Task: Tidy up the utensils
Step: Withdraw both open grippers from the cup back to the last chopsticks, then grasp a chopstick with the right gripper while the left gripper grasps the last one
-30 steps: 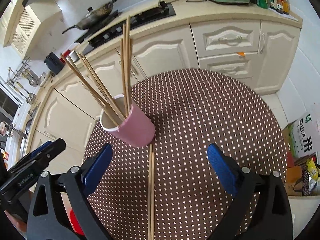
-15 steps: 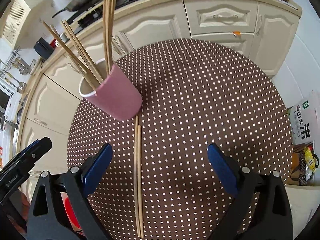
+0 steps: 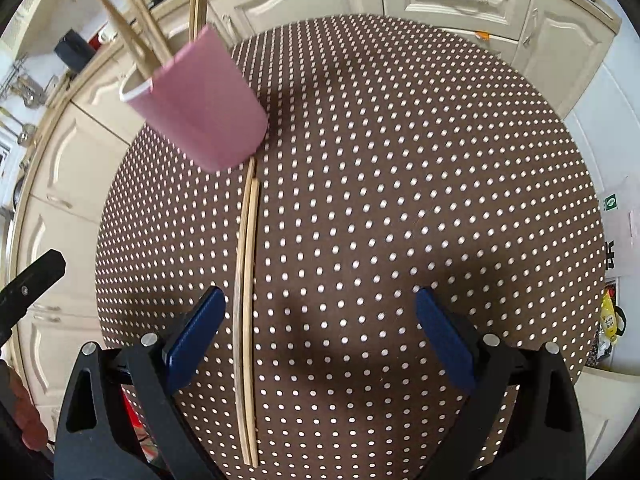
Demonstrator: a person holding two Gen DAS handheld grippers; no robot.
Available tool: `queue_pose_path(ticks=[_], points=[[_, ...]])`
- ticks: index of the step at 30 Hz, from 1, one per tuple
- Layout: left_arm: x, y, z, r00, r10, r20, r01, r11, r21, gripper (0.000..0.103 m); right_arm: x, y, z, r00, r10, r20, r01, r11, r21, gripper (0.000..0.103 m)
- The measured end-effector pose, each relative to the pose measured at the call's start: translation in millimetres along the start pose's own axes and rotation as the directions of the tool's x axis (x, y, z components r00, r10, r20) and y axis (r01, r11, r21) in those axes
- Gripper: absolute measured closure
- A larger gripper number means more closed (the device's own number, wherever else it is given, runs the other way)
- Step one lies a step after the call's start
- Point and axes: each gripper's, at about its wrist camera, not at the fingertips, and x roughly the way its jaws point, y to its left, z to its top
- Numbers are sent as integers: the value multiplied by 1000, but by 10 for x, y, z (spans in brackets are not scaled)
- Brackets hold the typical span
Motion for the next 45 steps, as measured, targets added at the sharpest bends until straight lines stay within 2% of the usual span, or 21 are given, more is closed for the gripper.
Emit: queue_pose_path(ticks=[11,26,27,29,31,33,38,41,45], points=[[238,50,-98,997,27,-79,-25,999,24,33,335,140,-82,997,-52,-59,50,998,-39,11],[431,56,-41,991,33,-131,-28,999,37,32,588,596,33,984,-177,-8,174,971,-163,13],[439,52,-38,991,32,-132,-28,999,36,32,589,613,39,985,-171,-1,169,972,-165,17],[453,46,-34,990,30,-134,-26,999,37,32,563,670,60,987,-159,26,161,970,-181,33],[474,20,-31,990,29,-139,-24,999,38,32,536,745,80,989,-141,40,146,968,-206,67],[496,-14,-28,989,30,-148,-25,999,40,32,531,773,104,993,-110,35,115,971,-208,93],[529,-157,-26,987,19,-157,-10,998,58,32,527,637,123,1000,-9,27,12,991,-134,98],[549,-276,-16,986,9,-165,4,997,78,32,420,283,192,998,62,21,-61,997,-52,98],[576,-444,9,985,-8,-171,28,993,111,32,376,112,261,996,87,20,-87,996,3,98]])
